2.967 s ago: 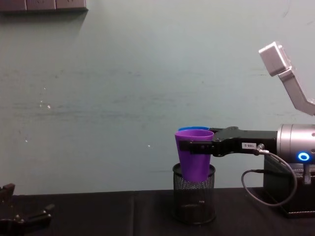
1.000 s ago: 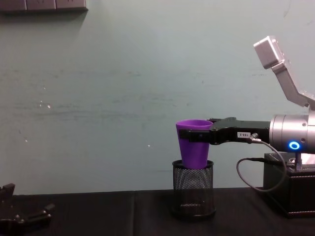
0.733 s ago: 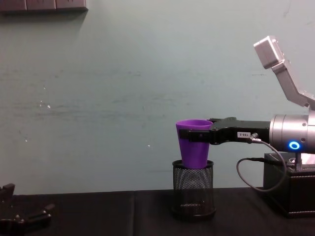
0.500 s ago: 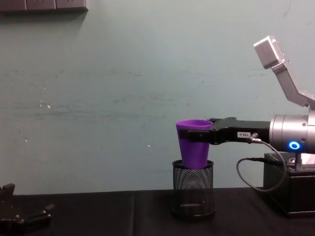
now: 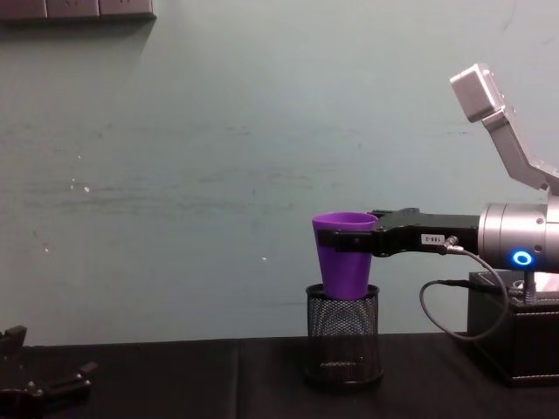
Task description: Pick up one cup with a gripper and tap it against the other cup.
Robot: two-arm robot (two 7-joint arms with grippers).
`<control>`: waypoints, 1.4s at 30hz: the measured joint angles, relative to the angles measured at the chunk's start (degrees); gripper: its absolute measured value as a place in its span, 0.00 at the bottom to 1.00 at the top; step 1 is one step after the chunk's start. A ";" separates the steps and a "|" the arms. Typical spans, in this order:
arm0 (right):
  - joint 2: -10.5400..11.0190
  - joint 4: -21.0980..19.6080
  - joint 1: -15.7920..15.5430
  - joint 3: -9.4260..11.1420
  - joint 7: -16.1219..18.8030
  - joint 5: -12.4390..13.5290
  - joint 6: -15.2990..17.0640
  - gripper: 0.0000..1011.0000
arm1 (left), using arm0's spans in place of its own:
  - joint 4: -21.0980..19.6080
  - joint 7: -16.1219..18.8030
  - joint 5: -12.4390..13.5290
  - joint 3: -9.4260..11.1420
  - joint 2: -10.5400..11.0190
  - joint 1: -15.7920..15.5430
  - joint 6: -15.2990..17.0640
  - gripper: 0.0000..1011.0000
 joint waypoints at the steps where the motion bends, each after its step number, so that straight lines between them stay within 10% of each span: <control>1: 0.00 0.00 0.01 0.00 0.00 0.00 0.00 0.73 | 0.00 0.00 0.00 0.00 0.00 0.00 0.00 0.99; 25: 0.05 -0.31 -0.15 0.09 0.01 -0.04 0.01 0.73 | 0.00 0.00 0.00 0.00 0.00 0.00 0.00 0.99; 42: 6.85 -24.88 -12.64 0.88 -1.57 0.80 8.68 0.73 | 0.00 0.00 0.00 0.00 0.00 0.00 0.00 0.99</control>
